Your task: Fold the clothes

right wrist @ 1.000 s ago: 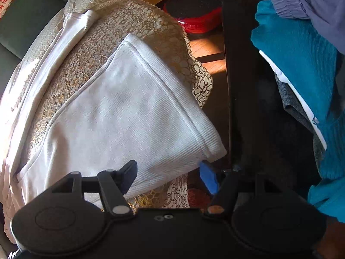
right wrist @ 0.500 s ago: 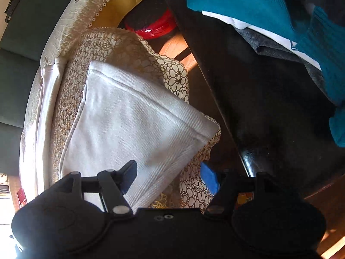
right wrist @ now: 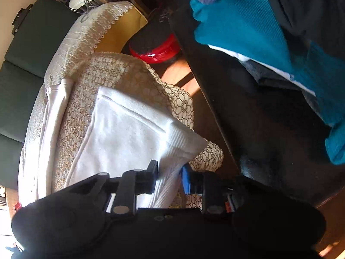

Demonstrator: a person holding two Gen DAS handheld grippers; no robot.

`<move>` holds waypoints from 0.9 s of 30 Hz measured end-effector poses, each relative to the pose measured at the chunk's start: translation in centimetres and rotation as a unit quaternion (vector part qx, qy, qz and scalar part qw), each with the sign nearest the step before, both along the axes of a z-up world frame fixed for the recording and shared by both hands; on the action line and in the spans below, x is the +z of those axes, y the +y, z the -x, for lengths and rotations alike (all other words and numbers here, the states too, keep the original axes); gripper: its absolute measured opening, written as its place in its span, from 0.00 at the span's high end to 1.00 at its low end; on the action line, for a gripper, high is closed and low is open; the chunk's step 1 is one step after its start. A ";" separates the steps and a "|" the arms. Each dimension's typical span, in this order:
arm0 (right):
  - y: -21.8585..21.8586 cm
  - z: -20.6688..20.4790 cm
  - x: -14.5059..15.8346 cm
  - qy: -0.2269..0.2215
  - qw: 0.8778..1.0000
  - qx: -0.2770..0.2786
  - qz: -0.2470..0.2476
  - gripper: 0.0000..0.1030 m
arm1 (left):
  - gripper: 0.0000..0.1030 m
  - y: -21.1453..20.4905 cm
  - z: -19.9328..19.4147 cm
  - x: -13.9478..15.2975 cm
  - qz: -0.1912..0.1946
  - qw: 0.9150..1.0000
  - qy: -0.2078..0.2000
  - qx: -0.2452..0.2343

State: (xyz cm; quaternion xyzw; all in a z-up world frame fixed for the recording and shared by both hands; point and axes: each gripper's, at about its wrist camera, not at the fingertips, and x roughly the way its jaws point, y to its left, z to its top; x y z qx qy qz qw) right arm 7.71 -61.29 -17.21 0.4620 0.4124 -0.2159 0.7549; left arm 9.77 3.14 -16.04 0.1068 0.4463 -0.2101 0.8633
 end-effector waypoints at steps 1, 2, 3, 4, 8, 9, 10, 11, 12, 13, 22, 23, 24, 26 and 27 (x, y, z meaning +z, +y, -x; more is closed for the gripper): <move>0.1 -0.1 0.5 -0.006 1.000 0.007 0.008 0.00 | 0.13 -0.1 0.0 0.0 -0.002 1.000 -0.002 0.000; 0.2 -0.2 1.1 -0.013 1.000 0.012 0.014 0.00 | 0.13 -0.1 0.0 -0.1 -0.005 1.000 -0.005 -0.001; 0.2 -0.3 1.4 -0.019 1.000 0.015 0.014 0.00 | 0.13 -0.2 0.0 -0.1 -0.008 1.000 -0.009 -0.003; 0.2 -0.4 1.9 -0.025 0.999 0.017 0.014 0.00 | 0.13 -0.3 0.0 -0.2 -0.013 1.000 -0.012 -0.007; -0.3 -0.4 4.0 -0.059 0.998 0.012 0.023 0.00 | 0.13 -0.1 0.0 -0.4 -0.034 0.999 -0.026 -0.020; -0.7 -0.3 4.5 -0.064 0.998 0.006 0.024 0.00 | 0.13 0.1 0.0 -0.3 -0.039 0.999 -0.029 -0.020; -1.1 -0.3 4.9 -0.070 0.997 0.001 0.025 0.00 | 0.13 0.5 -0.1 -0.3 -0.038 0.999 -0.030 -0.016; -1.6 -0.3 5.3 -0.071 0.997 -0.002 0.028 0.00 | 0.13 0.9 -0.1 -0.2 -0.035 0.999 -0.029 -0.011; -1.8 -0.1 5.6 -0.068 0.997 0.000 0.038 0.00 | 0.13 1.4 -0.2 -0.1 -0.030 0.999 -0.028 -0.003; -2.1 0.0 5.9 -0.064 0.997 0.002 0.049 0.00 | 0.13 1.9 -0.2 0.0 -0.023 0.999 -0.026 0.005; -4.6 1.9 5.2 -0.015 0.997 0.023 0.072 0.00 | 0.13 4.1 0.9 0.7 -0.025 0.999 -0.031 0.012; -4.5 1.7 5.0 -0.017 0.997 0.025 0.069 0.00 | 0.13 4.3 0.8 0.8 -0.027 0.999 -0.033 0.014; -4.2 1.5 4.7 -0.020 0.997 0.029 0.062 0.00 | 0.13 4.5 0.6 0.8 -0.030 0.999 -0.034 0.017; -3.5 0.9 4.2 -0.017 0.998 0.043 0.051 0.00 | 0.13 4.9 0.2 1.1 -0.040 0.998 -0.042 0.024; -3.1 0.6 4.0 -0.016 0.997 0.050 0.049 0.00 | 0.13 5.2 0.0 1.4 -0.043 0.998 -0.046 0.028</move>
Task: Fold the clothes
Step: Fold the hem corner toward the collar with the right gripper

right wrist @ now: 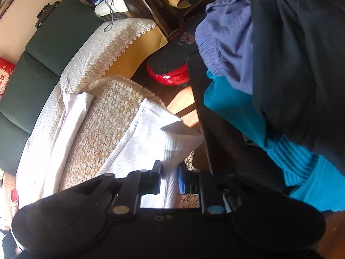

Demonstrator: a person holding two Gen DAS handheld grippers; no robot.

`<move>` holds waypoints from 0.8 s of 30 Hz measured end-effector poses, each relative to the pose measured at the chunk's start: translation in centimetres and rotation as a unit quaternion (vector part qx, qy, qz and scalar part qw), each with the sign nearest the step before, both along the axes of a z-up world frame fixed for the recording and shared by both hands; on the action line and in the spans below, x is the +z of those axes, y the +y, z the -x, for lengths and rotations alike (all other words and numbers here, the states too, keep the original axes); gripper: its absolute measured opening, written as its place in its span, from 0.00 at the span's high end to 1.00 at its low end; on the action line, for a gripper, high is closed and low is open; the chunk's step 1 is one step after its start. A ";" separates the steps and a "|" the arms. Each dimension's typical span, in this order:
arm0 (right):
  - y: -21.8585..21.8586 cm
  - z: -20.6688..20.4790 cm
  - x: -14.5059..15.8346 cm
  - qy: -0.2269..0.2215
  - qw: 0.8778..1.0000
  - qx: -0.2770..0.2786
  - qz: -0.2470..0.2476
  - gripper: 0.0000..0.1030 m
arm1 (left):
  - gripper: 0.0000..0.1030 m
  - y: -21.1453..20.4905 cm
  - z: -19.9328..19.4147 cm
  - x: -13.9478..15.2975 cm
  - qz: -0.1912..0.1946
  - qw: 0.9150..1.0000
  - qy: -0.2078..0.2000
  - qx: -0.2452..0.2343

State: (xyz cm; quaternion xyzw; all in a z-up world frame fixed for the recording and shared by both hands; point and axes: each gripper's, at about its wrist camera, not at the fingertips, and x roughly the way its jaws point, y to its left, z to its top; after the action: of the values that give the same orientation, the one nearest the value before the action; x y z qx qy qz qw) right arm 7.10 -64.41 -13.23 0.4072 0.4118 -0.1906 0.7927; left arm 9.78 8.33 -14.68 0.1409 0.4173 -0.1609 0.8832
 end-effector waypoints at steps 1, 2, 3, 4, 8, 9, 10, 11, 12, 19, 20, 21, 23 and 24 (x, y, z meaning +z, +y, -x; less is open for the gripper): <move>0.4 -0.3 -0.2 0.002 1.000 0.006 -0.003 0.00 | 0.13 0.3 -0.2 0.3 -0.002 1.000 -0.005 0.004; 0.7 -0.5 -0.4 0.001 1.000 0.012 -0.007 0.00 | 0.13 0.7 -0.5 0.6 -0.003 1.000 -0.008 0.009; 0.9 -0.7 -0.5 0.001 1.000 0.014 -0.010 0.00 | 0.13 1.0 -0.8 0.8 -0.007 1.000 -0.008 0.010; 1.2 -0.9 -0.6 0.002 1.000 0.017 -0.012 0.00 | 0.13 1.3 -1.1 0.8 -0.012 1.000 -0.007 0.009; 2.0 -1.4 -1.0 0.003 0.999 0.032 -0.031 0.00 | 0.13 2.5 -2.4 0.3 -0.016 1.000 0.012 0.008; 2.1 -1.4 -1.2 0.007 0.999 0.037 -0.032 0.00 | 0.13 2.8 -2.7 0.1 -0.007 1.000 0.019 0.007; 2.3 -1.5 -1.3 0.011 0.998 0.043 -0.033 0.00 | 0.13 3.1 -3.0 -0.1 0.002 1.000 0.026 0.006; 2.4 -1.6 -1.5 0.015 0.998 0.048 -0.033 0.00 | 0.13 3.2 -3.1 -0.4 0.009 0.999 0.032 0.000; 2.5 -1.6 -1.5 0.020 0.998 0.050 -0.027 0.00 | 0.13 3.3 -3.2 -0.6 0.015 0.999 0.038 -0.008; 2.1 -1.0 -2.3 0.038 0.998 0.039 -0.023 0.00 | 0.41 3.3 -4.1 -1.8 0.030 0.998 0.059 -0.018; 2.0 -1.0 -2.4 0.039 0.998 0.036 -0.024 0.00 | 0.58 3.6 -4.3 -1.8 0.030 0.998 0.058 -0.008; 1.9 -0.8 -2.5 0.039 0.998 0.033 -0.025 0.00 | 0.59 3.8 -4.5 -1.8 0.030 0.998 0.057 0.001; 1.7 -0.7 -2.8 0.039 0.998 0.027 -0.029 0.00 | 0.62 4.4 -4.6 -1.6 0.046 0.997 0.060 0.008; 1.6 -0.6 -3.0 0.038 0.998 0.025 -0.030 0.00 | 0.64 4.4 -4.4 -1.5 0.045 0.997 0.058 0.006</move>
State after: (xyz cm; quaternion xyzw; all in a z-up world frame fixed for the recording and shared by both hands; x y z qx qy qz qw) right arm 7.65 -62.77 -16.20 0.4132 0.4575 -0.1738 0.7679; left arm 14.22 12.74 -16.17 0.0889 0.4614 -0.1823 0.8637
